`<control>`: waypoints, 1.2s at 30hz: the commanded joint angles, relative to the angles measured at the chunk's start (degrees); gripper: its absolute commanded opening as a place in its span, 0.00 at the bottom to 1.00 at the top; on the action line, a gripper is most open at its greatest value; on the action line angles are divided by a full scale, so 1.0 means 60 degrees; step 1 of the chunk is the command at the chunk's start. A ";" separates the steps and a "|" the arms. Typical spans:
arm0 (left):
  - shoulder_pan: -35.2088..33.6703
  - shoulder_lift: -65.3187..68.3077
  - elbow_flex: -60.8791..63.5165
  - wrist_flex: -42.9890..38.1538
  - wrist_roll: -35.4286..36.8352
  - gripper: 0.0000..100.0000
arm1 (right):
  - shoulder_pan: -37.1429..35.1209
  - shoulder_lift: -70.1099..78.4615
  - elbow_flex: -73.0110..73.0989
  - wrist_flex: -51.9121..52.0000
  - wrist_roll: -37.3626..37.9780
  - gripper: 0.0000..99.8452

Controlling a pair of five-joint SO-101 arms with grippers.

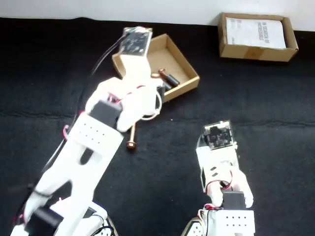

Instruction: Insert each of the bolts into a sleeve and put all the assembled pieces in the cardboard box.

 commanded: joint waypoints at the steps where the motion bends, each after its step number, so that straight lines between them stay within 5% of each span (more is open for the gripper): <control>1: 0.0081 -0.1736 0.1824 -0.2755 -0.0015 0.01 | -0.0388 -0.0154 0.0168 -0.1355 -0.1773 0.01; 8: 0.0681 -0.4256 0.5824 -0.6872 -0.0249 0.01 | -0.0960 -0.0154 0.0286 -0.2249 -0.2799 0.01; 23: 0.2264 -0.4974 0.6908 -0.8337 -0.2740 0.01 | -0.3348 -0.0168 0.0242 -0.2249 -0.3487 0.01; 36: 0.2293 -0.3553 0.6938 -0.8337 -0.2022 0.01 | -0.3319 -0.0168 0.0227 -0.2249 -0.3458 0.01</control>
